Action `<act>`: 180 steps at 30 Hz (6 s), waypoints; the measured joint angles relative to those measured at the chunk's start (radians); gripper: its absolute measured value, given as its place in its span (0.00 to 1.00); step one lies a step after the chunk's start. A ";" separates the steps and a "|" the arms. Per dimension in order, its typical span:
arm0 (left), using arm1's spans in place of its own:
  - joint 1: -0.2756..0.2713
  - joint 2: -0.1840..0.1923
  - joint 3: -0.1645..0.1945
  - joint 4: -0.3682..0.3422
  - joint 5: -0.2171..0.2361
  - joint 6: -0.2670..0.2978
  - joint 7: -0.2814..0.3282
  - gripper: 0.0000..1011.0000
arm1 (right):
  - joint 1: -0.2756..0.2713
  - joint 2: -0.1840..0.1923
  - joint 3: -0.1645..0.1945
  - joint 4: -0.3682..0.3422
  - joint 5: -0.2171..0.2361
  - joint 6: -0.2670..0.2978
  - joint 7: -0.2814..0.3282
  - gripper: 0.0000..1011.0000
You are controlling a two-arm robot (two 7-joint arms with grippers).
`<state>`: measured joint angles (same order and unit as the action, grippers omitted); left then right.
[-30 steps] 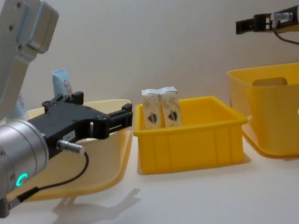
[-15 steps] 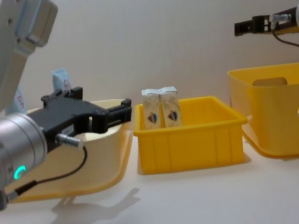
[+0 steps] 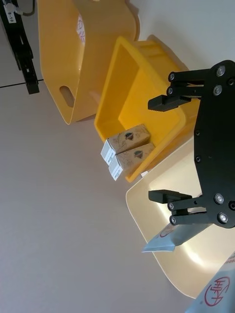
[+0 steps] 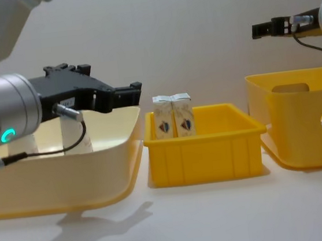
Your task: Bimanual collaborative sorting of washing and personal care products
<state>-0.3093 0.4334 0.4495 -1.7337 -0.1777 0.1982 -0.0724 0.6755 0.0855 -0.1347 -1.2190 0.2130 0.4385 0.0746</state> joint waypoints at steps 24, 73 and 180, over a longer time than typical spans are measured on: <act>-0.015 0.047 -0.095 -0.074 -0.023 0.139 -0.030 0.99 | 0.000 0.000 0.000 0.001 0.000 0.000 0.001 0.99; -0.130 -0.017 -0.121 0.269 -0.065 0.078 -0.189 0.99 | 0.000 0.000 0.000 0.001 0.000 0.000 0.001 0.99; -0.271 -0.094 -0.092 0.475 0.003 0.015 -0.246 0.23 | 0.000 0.000 0.000 0.001 0.000 0.000 0.001 0.99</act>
<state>-0.5804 0.3396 0.3580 -1.2587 -0.1752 0.2130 -0.3179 0.6758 0.0856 -0.1348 -1.2180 0.2129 0.4386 0.0755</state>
